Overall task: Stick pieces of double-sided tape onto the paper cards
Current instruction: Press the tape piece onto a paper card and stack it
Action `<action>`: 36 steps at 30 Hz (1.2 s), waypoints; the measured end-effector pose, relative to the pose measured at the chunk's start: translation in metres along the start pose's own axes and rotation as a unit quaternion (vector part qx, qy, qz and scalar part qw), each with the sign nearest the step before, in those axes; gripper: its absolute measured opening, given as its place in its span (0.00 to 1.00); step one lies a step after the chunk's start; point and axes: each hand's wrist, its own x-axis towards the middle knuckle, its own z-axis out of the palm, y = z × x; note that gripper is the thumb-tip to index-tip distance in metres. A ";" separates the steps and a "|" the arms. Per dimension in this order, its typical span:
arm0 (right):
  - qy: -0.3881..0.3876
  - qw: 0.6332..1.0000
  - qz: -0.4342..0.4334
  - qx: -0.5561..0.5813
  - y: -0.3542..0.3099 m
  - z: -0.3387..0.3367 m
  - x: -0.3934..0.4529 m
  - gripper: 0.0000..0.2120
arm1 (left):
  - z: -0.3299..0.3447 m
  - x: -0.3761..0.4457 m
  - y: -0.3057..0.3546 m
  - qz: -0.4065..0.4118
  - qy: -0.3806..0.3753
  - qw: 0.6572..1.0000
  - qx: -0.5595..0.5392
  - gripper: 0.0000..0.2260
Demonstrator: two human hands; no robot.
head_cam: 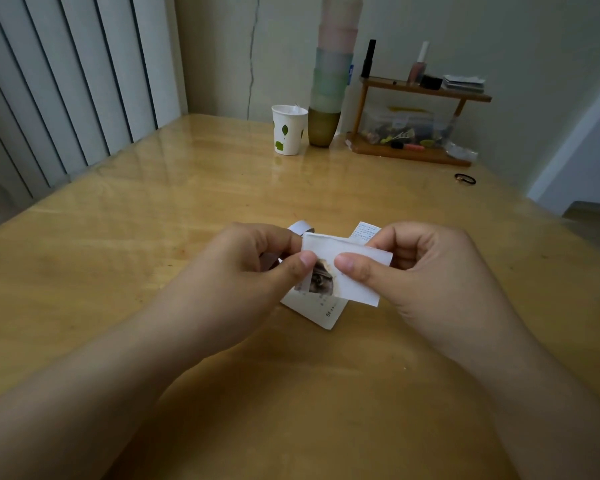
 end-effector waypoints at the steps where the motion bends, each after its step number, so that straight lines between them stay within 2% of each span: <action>1: 0.001 1.000 -0.001 0.000 0.000 0.000 0.000 0.13 | 0.000 0.000 0.000 0.000 0.000 1.000 0.000 0.09; 11: 0.006 1.000 -0.007 -0.003 0.002 0.001 0.000 0.13 | 0.002 -0.001 0.005 0.000 -0.005 1.000 -0.006 0.13; 15: 0.006 1.000 -0.006 -0.006 0.002 0.003 0.001 0.12 | 0.002 -0.003 0.004 0.002 -0.008 1.000 0.012 0.10; 25: 0.025 1.000 -0.011 -0.016 -0.001 0.005 -0.002 0.14 | 0.003 -0.003 0.003 0.005 -0.013 0.999 0.038 0.13; 32: 0.028 0.999 -0.017 -0.003 -0.001 0.005 -0.003 0.12 | 0.004 -0.001 -0.002 -0.007 -0.017 1.000 -0.009 0.16; 36: 0.041 0.997 -0.024 0.065 -0.002 0.002 0.001 0.11 | 0.002 0.002 -0.006 -0.011 -0.018 0.998 -0.055 0.22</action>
